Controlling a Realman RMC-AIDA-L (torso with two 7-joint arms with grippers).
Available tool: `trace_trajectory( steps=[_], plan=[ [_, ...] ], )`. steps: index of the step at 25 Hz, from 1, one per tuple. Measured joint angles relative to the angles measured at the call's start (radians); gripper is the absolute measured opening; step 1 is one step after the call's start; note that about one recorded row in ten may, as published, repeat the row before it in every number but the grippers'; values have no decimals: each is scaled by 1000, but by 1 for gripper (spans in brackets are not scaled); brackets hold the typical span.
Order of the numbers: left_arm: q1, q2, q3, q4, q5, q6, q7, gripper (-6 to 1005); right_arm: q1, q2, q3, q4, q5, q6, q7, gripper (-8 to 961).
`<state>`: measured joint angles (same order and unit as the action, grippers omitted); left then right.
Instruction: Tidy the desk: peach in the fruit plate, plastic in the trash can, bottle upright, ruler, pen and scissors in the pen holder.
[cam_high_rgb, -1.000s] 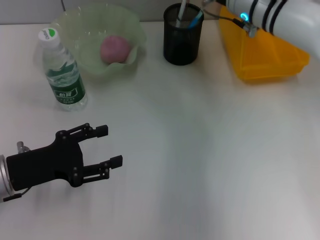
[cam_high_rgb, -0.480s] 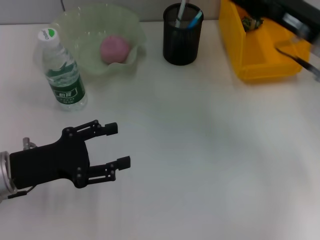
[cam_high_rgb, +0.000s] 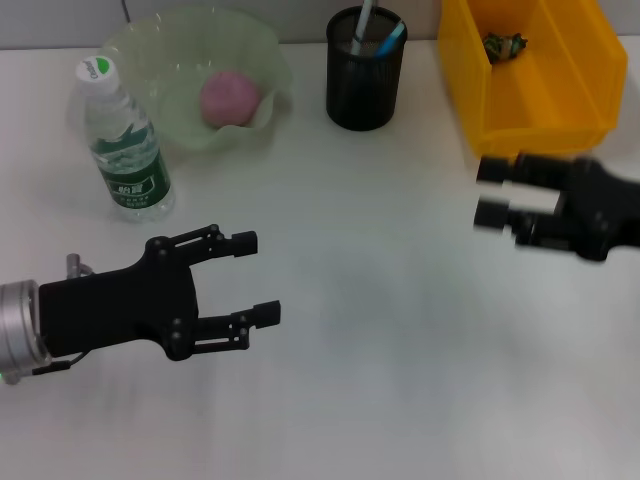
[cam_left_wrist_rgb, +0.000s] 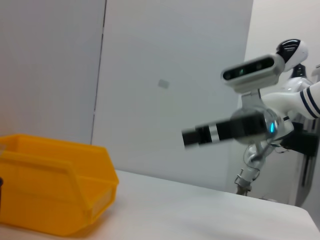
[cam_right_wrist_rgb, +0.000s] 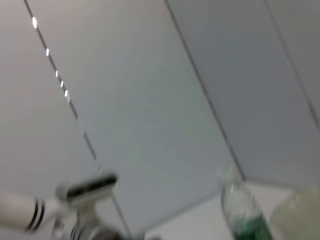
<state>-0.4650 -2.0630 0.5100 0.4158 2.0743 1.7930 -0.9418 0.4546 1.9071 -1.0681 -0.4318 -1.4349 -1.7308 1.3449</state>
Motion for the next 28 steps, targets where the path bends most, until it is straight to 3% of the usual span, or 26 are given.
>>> trace_trajectory(
  steps=[4, 6, 10, 14, 28],
  plan=[
    [-23, 1, 20, 0, 4, -4, -35, 813, -2, 20, -1, -2, -148, 31, -51, 676],
    [-30, 1, 32, 0, 5, -10, -47, 813, -1, 25, -1, -3, -172, 36, -72, 726],
    [-39, 1, 52, 0, 6, -36, -64, 813, -4, 54, -1, -4, -235, 47, -198, 826],
    [-46, 1, 106, 0, 8, -75, -104, 813, -7, 65, -2, 3, -245, 56, -249, 825],
    [-44, 1, 116, 1, 9, -81, -108, 813, -11, 69, -2, 3, -260, 72, -271, 823]
  ],
)
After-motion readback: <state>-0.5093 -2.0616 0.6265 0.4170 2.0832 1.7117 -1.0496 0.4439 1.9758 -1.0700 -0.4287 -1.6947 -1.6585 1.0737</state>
